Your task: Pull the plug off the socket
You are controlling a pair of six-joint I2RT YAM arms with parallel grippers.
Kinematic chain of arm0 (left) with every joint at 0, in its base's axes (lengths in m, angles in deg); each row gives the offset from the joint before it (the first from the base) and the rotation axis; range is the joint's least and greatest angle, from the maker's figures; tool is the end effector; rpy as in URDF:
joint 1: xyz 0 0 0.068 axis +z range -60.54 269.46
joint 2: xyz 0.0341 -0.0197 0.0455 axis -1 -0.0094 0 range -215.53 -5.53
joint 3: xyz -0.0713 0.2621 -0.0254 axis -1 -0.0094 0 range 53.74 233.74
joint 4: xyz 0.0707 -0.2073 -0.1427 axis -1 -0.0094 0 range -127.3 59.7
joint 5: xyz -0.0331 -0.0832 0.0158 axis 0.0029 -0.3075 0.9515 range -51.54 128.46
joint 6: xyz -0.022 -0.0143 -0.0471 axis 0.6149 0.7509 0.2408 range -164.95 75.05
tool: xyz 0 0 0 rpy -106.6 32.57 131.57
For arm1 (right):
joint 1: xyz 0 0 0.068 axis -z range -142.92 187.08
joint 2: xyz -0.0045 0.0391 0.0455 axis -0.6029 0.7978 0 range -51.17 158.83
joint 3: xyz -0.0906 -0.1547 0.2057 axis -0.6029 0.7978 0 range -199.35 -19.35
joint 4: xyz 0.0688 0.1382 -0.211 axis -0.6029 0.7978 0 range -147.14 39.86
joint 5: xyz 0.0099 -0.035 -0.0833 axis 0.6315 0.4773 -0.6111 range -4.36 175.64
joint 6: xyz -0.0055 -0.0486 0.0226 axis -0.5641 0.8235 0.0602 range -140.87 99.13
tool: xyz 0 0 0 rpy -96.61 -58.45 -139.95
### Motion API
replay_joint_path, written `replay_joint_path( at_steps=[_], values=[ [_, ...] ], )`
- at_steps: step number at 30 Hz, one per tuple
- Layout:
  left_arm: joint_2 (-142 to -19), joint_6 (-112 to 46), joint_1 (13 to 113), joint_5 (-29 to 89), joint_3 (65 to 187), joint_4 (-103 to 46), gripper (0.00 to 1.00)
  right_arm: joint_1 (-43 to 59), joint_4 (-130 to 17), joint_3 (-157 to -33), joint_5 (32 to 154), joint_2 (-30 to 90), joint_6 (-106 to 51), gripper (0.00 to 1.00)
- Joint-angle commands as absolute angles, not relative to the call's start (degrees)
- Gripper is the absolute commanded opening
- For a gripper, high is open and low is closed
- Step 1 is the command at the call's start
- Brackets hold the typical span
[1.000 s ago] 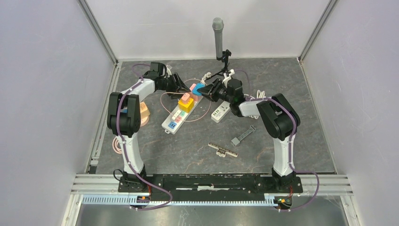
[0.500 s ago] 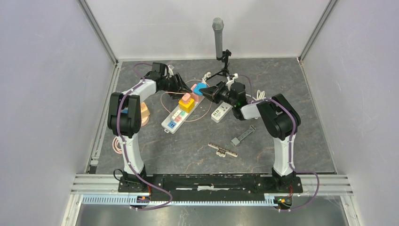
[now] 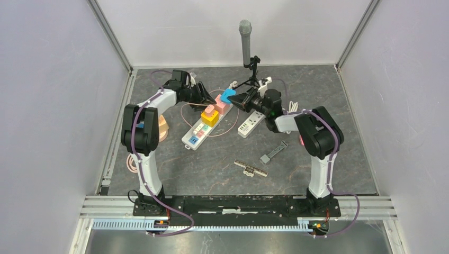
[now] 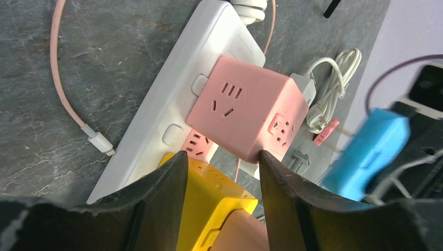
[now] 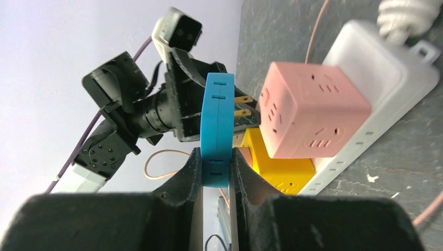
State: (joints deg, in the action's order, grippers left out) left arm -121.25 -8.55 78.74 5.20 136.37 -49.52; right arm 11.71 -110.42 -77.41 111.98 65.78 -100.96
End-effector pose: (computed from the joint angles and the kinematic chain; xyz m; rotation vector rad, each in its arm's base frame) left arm 0.4248 -0.1004 0.1857 -0.3155 2.5628 -1.0538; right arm 0.3754 0.1954 0.1597 0.5294 1.9244 1.6850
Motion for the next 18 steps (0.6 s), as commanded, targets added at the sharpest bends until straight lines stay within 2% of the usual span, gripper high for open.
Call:
replay_joint_path(
  at_steps=[1, 8, 14, 18],
  values=[
    [-121.44, -11.62, 77.86, 10.92, 139.23, -55.56, 0.60, 16.02, -109.51, -76.77, 113.17, 56.13, -91.67, 0.00],
    [-120.54, -13.61, 77.93, 10.64, 153.24, -61.46, 0.69, 21.47, -92.48, -72.54, 109.92, 49.96, -80.68, 0.00],
    [-120.17, -17.69, 78.27, 13.50, 162.12, -68.37, 0.76, 28.08, -84.65, -69.01, 106.66, 45.45, -73.42, 0.00],
    [-117.29, -19.52, 79.14, 17.79, 161.28, -69.84, 0.81, 35.19, -80.55, -67.04, 106.95, 42.10, -70.30, 0.00]
  ],
)
